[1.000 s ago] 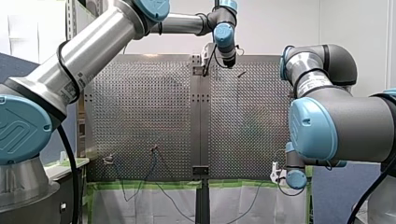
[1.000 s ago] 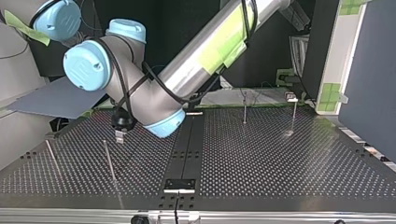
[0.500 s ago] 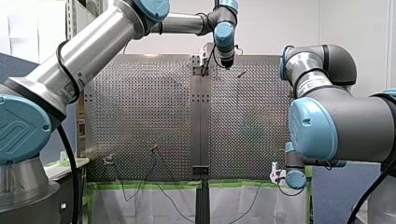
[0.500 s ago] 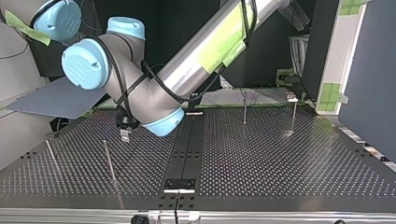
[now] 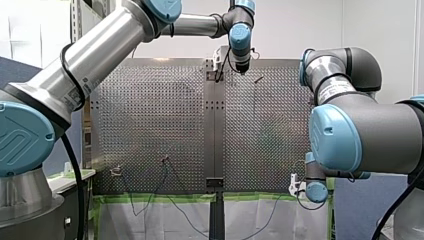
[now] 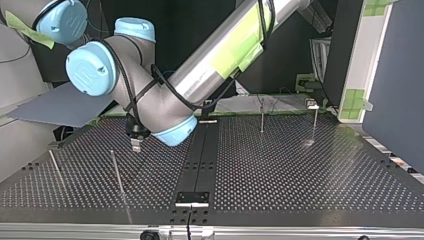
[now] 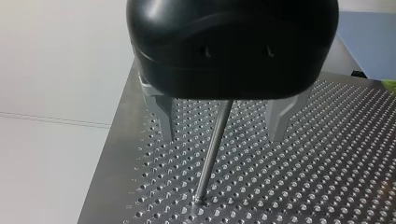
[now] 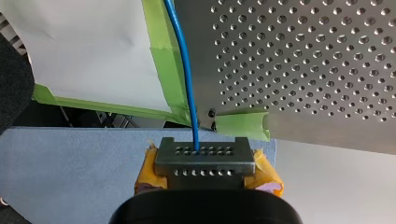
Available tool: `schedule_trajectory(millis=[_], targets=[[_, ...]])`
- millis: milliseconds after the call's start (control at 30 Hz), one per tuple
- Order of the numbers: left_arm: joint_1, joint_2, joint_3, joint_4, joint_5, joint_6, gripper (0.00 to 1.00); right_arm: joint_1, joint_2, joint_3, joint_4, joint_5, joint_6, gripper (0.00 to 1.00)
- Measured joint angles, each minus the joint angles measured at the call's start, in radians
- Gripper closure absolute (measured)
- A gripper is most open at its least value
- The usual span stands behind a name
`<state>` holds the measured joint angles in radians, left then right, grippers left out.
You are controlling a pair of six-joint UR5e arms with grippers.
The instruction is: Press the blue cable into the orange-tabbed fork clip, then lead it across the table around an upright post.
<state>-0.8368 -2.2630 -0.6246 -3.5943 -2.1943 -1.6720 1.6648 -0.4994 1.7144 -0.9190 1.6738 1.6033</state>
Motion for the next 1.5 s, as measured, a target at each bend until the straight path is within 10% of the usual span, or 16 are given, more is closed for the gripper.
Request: schedule_trajectory(millis=[1133,1500], targets=[[-0.008,0.007,-0.014,-0.034,-0.011,-0.002,0.06,-0.008,-0.004,0.000,0.016,0.001,0.000,1.00],[-0.002,0.089,-0.100,0.031,0.027,0.058,0.06,0.007,-0.096,-0.006,0.096,0.001,0.006,1.00]])
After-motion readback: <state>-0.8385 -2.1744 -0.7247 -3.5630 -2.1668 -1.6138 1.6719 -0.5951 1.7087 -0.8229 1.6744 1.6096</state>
